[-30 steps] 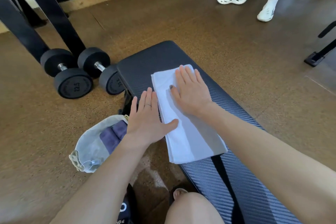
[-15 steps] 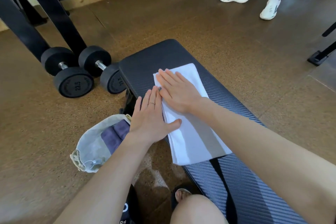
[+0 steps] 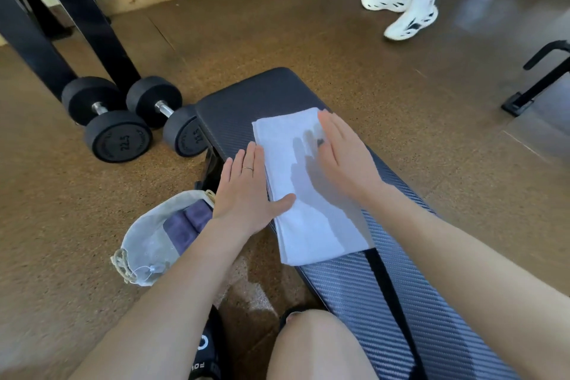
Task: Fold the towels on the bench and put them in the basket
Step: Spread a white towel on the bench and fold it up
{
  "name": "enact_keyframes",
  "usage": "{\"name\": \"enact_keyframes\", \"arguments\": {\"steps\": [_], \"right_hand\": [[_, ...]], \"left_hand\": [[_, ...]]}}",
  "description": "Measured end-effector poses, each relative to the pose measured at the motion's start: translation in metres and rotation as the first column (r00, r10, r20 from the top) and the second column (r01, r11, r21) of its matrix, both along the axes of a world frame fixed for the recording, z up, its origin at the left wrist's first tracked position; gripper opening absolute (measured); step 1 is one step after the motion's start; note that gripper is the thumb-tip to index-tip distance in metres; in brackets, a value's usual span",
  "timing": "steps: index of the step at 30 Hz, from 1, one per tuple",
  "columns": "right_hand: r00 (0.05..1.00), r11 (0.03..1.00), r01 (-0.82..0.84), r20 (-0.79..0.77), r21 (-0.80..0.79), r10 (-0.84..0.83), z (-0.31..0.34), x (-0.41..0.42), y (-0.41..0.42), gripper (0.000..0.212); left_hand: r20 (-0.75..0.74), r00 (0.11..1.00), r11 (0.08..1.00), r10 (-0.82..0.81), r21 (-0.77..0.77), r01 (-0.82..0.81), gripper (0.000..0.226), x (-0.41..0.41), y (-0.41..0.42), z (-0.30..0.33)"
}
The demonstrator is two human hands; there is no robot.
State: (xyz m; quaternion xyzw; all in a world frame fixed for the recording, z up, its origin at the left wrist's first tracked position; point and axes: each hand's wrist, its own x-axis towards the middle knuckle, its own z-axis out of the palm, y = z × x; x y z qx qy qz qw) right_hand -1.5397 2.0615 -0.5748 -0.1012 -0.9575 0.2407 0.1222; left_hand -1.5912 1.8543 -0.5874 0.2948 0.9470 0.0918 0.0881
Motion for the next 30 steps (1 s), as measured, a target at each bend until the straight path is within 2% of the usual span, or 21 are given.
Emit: {"name": "enact_keyframes", "arguments": {"steps": [2,4,6,8,12,17,20,26,30], "right_hand": [[0.996,0.996,-0.086,0.001,-0.029,0.086,0.009,0.041,-0.001,0.048],[0.975,0.975,-0.22,0.038,0.021,0.219,0.011,0.083,0.002,0.045],[0.942,0.939,-0.332,0.088,0.088,0.325,0.009,0.117,0.004,0.042],[0.917,0.911,-0.394,0.117,0.12,0.381,0.008,0.141,0.007,0.04],[0.904,0.89,-0.425,0.129,0.163,0.408,0.005,0.161,0.01,0.035],[0.892,0.851,-0.441,0.039,0.284,0.45,-0.005,0.158,0.011,0.011],[0.899,0.853,-0.419,0.009,0.312,0.438,-0.011,0.156,0.009,0.01],[0.886,0.837,-0.456,0.066,0.301,0.459,-0.012,0.16,0.007,0.011],[0.872,0.791,-0.474,0.085,0.387,0.481,-0.011,0.155,0.009,0.01]], "left_hand": [[-0.11,0.989,0.995,-0.095,0.011,0.097,0.093,0.01,-0.002,0.012],[-0.182,0.944,0.956,-0.274,0.06,0.289,0.071,0.022,-0.005,0.024],[-0.191,0.862,0.868,-0.469,0.084,0.49,0.048,0.042,-0.008,0.032],[-0.156,0.791,0.799,-0.592,0.016,0.601,0.041,0.064,-0.012,0.031],[-0.172,0.765,0.784,-0.621,-0.131,0.607,0.036,0.078,-0.02,0.024],[-0.228,0.74,0.773,-0.632,-0.134,0.62,0.021,0.084,-0.032,0.03],[-0.26,0.741,0.785,-0.619,-0.161,0.599,0.024,0.087,-0.036,0.035],[-0.276,0.723,0.773,-0.634,-0.253,0.581,0.029,0.096,-0.039,0.027],[-0.396,0.683,0.787,-0.614,-0.248,0.565,0.028,0.103,-0.031,0.022]]}}
